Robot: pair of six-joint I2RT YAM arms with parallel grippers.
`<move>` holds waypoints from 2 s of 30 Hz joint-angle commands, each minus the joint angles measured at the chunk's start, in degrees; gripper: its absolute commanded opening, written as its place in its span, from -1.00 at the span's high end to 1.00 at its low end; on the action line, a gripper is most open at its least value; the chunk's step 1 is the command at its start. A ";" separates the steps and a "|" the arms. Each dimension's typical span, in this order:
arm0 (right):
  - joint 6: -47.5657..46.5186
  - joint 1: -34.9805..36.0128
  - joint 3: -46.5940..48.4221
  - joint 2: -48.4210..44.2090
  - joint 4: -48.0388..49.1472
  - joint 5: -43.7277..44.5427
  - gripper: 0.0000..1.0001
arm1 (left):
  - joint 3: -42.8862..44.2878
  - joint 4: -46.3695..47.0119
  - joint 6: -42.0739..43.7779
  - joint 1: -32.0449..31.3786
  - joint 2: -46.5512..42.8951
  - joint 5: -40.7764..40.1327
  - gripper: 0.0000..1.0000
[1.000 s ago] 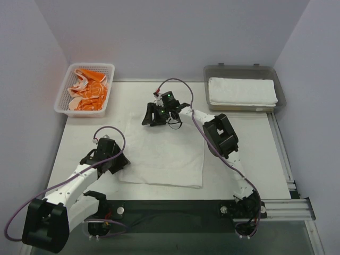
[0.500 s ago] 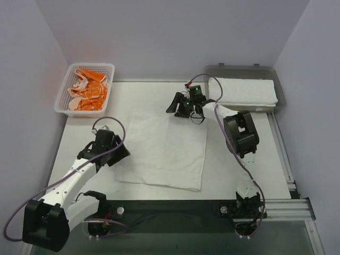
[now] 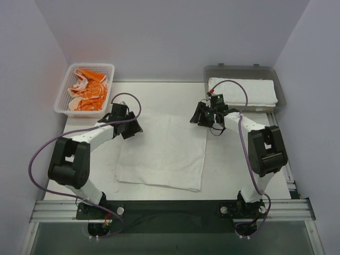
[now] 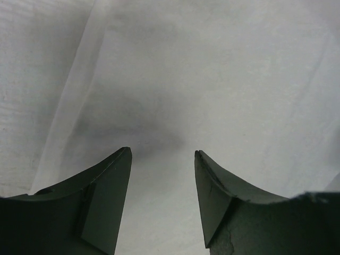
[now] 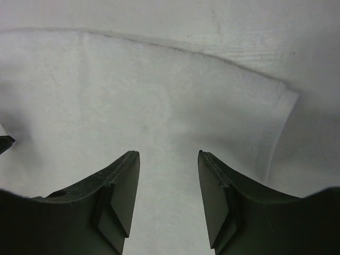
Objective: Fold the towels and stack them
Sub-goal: Fold the towel
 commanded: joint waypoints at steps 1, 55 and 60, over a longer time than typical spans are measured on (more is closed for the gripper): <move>-3.00 0.47 -2.26 -2.13 -3.39 1.82 0.05 | -1.44 1.87 -1.49 -0.14 1.22 0.70 -0.22; -20.84 -2.34 15.22 8.41 -11.04 2.79 0.03 | 8.74 -1.02 19.93 8.39 6.48 -13.71 -0.29; -21.10 -2.25 18.83 13.16 -13.50 -0.55 0.08 | 10.94 -3.05 23.02 8.47 10.97 -13.11 -0.28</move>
